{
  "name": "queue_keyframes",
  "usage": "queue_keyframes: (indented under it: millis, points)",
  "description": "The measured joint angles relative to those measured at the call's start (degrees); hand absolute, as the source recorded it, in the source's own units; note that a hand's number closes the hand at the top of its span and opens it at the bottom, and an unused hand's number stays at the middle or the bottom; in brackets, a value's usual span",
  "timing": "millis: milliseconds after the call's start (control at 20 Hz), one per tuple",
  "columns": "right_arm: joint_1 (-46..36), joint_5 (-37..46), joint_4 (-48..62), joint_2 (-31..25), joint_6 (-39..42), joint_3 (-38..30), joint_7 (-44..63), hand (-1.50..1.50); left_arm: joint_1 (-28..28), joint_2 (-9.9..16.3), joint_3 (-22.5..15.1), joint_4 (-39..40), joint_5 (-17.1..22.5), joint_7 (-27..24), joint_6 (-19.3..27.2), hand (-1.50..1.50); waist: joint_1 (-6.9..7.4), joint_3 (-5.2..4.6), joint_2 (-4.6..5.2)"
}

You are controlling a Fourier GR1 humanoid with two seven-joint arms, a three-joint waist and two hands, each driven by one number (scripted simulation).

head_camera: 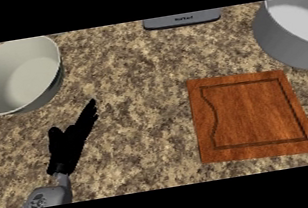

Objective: Pick the sweet potato from the cutting board and place it in the pot

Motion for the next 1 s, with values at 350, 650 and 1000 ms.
queue_keyframes:
  millis: [350,650,1000]
  points:
    - [-14.12,6.49,18.82,-1.51,1.52,6.24,-0.97,1.5,-0.85,-0.27,0.34,-0.7,0.27,1.59,-0.58,0.0,0.67,0.03,0.27]
    - [-21.71,15.96,31.9,-2.15,1.76,13.02,0.76,1.5,-1.07,-0.49,-0.21,-0.97,0.0,1.92,-1.22,0.0,1.78,0.04,0.69]
    - [-29.88,21.84,46.88,-1.1,8.18,16.92,4.62,1.5,-1.8,-0.94,-0.38,-0.06,-0.77,0.73,-1.02,0.0,2.83,0.1,1.14]
